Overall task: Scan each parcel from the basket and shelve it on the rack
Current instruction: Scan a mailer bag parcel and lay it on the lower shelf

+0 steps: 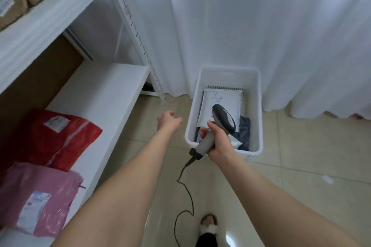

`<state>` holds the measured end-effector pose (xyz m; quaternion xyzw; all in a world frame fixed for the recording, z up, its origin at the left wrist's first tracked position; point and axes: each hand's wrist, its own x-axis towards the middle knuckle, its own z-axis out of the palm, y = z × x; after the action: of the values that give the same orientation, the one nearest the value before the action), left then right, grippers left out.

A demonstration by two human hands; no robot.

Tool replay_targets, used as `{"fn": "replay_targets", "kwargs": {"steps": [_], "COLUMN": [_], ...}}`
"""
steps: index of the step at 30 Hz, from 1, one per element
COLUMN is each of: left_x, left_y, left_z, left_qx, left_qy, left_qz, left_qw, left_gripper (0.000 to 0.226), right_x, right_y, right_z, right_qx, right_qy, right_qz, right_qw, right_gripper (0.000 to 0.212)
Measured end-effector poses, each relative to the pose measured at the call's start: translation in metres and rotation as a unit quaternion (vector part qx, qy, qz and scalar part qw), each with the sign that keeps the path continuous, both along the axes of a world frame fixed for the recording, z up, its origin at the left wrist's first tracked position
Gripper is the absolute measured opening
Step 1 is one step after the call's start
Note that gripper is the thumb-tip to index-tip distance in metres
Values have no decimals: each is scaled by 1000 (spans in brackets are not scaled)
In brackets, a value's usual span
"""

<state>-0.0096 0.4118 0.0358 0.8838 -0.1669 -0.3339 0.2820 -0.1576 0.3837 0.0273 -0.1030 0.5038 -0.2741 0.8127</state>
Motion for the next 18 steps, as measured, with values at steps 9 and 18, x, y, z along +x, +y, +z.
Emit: {"fn": "replay_targets", "kwargs": {"steps": [9, 18], "left_x": [-7, -28], "left_y": [-160, -249], "left_z": [-80, -234], "left_qx": [30, 121], "left_qy": [39, 76], "left_qz": [-102, -184], "left_qw": [994, 972], "left_gripper": [46, 46], "right_x": [-13, -30], "right_y": [-143, -243], "right_z": [-74, -214], "right_qx": [31, 75], "right_qy": [84, 195], "right_qz": [-41, 5], "right_qw": [995, 978], "right_gripper": [15, 20]}}
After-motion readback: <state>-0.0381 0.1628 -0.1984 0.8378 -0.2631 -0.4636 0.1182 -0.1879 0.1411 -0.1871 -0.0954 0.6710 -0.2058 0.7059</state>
